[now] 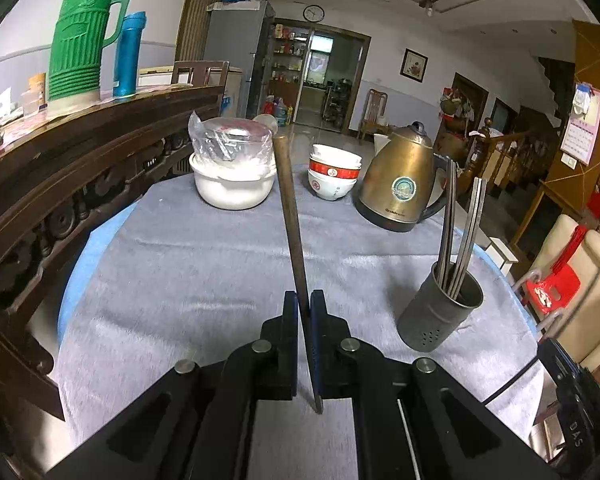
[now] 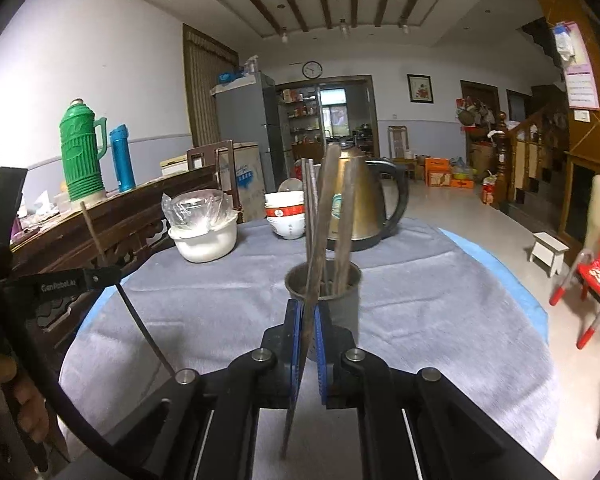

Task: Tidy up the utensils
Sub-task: 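Lift both held chopsticks upright and carry them toward the grey cup, then lower both chopsticks into the grey utensil cup and open both tools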

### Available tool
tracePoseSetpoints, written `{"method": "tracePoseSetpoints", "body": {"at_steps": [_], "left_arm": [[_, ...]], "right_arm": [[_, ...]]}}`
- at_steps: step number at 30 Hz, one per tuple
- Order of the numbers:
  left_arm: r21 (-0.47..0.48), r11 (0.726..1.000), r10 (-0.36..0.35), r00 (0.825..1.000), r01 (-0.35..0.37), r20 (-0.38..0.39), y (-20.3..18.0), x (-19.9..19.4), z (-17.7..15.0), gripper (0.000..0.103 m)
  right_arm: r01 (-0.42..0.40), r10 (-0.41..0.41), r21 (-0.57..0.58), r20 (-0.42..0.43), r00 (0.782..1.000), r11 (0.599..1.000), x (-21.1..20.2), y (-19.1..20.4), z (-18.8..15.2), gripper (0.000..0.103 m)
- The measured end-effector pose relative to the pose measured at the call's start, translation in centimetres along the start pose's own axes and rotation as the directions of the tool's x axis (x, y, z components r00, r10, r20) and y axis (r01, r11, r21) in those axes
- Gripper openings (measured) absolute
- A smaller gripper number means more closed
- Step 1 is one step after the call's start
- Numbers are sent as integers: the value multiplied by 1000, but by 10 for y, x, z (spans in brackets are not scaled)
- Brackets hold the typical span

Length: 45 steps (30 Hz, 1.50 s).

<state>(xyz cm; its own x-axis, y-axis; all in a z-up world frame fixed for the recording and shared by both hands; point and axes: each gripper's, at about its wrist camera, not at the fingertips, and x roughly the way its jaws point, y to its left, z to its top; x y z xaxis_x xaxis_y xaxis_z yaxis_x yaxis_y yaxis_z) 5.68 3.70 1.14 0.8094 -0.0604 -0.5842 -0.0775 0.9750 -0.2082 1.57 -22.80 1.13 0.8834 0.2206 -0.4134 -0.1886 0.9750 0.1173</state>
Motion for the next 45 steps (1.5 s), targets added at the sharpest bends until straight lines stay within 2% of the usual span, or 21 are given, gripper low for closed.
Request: {"method": "tracePoseSetpoints", "body": {"at_steps": [9,23,27,36,45], "left_arm": [[-50,999,-11,1000,11,-6,11,-10,-7,6],[-59,997,-42,999,42,4,6,-15,-2,5],[-58,998,-41,999,40,-11,8,-11,-6,5],[-76,996,-44,999,44,-4,12,-16,-3,5],[-108,989,-102,995,103,16,9,-27,11,5]], "right_arm": [[18,-18,69,-11,1000,997,-28,-11,-12,8],[19,-24,76,64,998,997,-9,-12,9,6],[26,-29,78,36,999,997,-2,-15,1,6],[18,-22,110,34,999,994,-9,-23,1,6],[-16,6,135,70,998,991,-17,-27,15,6]]}}
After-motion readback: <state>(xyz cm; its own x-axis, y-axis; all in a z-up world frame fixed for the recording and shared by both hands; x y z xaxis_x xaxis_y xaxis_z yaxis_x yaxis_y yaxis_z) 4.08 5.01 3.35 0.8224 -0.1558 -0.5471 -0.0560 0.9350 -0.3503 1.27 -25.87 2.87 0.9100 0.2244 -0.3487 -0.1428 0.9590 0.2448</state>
